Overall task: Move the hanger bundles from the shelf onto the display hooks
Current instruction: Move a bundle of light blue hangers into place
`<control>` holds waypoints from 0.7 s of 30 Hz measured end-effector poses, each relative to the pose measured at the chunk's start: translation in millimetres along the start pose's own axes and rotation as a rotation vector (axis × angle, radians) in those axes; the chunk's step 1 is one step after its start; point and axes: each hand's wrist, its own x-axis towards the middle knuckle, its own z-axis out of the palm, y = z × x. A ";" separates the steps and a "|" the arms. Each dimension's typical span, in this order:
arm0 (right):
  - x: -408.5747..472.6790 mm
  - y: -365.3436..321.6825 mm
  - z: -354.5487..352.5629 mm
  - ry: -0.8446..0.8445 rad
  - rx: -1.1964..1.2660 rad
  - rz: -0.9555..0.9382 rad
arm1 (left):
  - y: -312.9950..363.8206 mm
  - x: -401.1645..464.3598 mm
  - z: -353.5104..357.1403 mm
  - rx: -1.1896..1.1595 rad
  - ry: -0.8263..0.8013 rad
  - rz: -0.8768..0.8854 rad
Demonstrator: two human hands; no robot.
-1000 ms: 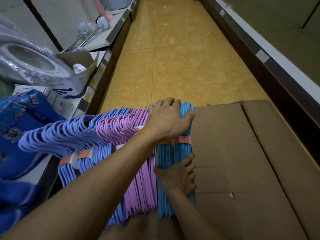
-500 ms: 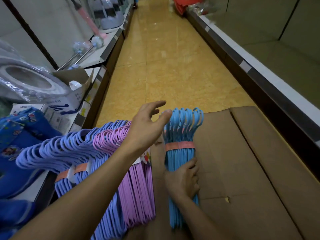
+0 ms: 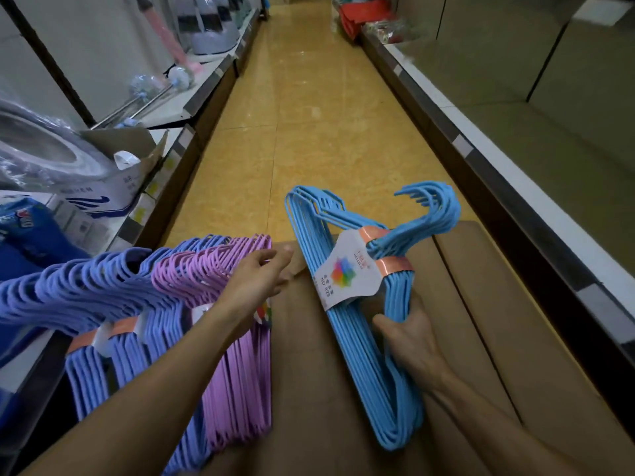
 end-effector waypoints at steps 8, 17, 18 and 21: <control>-8.0 -46.1 -45.6 -0.396 0.115 -0.121 | 25.9 -1.1 17.6 -0.597 -0.045 -0.182; -16.3 -56.7 -56.7 -0.530 0.061 -0.045 | 36.1 -14.0 17.9 -1.045 0.058 -0.326; -14.8 -60.8 -57.3 -0.523 0.023 -0.054 | 39.9 -17.3 18.4 -1.047 0.073 -0.316; -9.3 -78.3 -57.6 -0.463 -0.069 -0.109 | 52.4 -25.0 16.9 -1.043 0.125 -0.264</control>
